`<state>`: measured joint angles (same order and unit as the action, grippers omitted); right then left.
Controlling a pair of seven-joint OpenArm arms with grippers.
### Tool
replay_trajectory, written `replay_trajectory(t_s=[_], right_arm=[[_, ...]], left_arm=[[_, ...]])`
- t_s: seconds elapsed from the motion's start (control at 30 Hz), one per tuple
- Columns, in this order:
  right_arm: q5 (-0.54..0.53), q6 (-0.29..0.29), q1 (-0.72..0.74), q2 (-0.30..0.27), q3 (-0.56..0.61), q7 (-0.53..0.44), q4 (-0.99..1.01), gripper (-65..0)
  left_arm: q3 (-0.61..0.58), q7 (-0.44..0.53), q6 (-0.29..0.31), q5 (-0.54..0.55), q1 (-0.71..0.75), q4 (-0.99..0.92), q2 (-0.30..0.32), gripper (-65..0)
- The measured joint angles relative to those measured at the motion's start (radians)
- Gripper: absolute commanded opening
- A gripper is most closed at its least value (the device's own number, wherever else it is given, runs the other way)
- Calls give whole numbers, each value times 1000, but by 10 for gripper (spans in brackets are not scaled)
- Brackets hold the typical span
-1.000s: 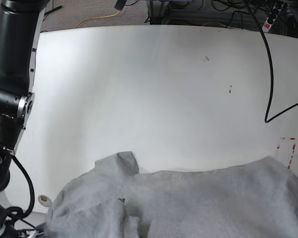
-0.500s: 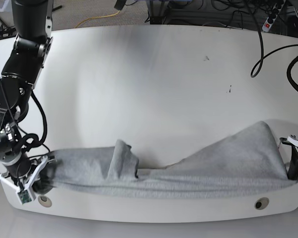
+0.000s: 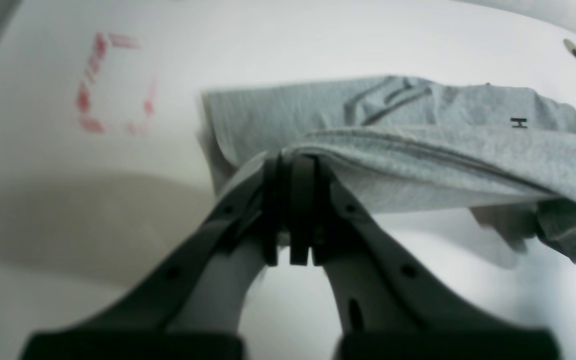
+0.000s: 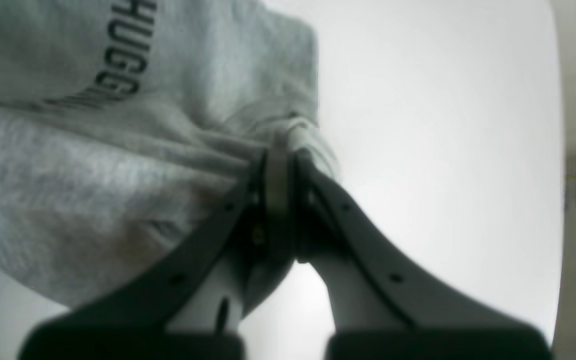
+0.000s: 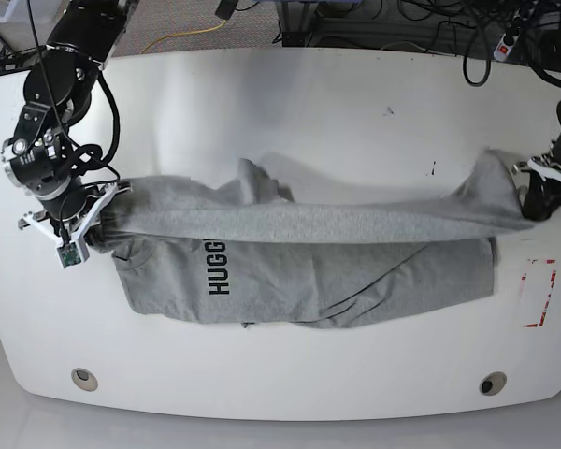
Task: Fold the T-shirt properly
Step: 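Lift the shirt with both grippers, shake it, and lay it flat again, then release the shirt and move the right gripper to the shirt's side edge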
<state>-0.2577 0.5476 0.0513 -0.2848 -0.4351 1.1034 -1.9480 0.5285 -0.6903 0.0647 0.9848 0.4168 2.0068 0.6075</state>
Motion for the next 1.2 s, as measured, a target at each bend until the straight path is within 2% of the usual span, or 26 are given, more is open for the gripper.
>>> replay_trajectory(t_s=[0.1,0.27,0.37,0.43,0.6,0.8,0.87,0.93,1.07,1.13,1.2], right_arm=[[-6,28,-47,31,-63,-8,-1,-650],[7,28,-130,58,-83,-2,0,-650],[11,27,-180,64,-84,0,-1,-650],[11,27,-208,87,-106,-2,-1,-650],[18,65,-255,113,-143,-2,0,-650],[6,72,-310,113,-148,-2,2,-648],[-2,74,-322,114,-147,-3,3,-574],[-3,74,-328,114,-153,-3,3,-477],[29,69,-329,109,-165,0,3,-206],[28,63,-330,112,-166,-2,3,-120],[28,63,-328,136,-174,-3,3,-94]], left_arm=[[2,-20,-2,-3,73,-2,-56,-650],[4,-12,27,-20,148,-5,-118,-650],[5,-5,43,-84,195,-6,-170,-650],[3,-13,51,-135,225,-8,-206,-650],[8,-6,128,-259,279,-11,-268,-650],[96,-5,280,-440,297,-14,-362,-650],[133,-1,337,-485,295,-14,-390,-628],[149,-1,385,-540,292,-14,-418,-568],[154,-1,417,-615,290,-18,-449,-324],[154,-1,416,-634,290,-18,-448,-226],[154,-1,417,-636,289,-18,-449,-175]])
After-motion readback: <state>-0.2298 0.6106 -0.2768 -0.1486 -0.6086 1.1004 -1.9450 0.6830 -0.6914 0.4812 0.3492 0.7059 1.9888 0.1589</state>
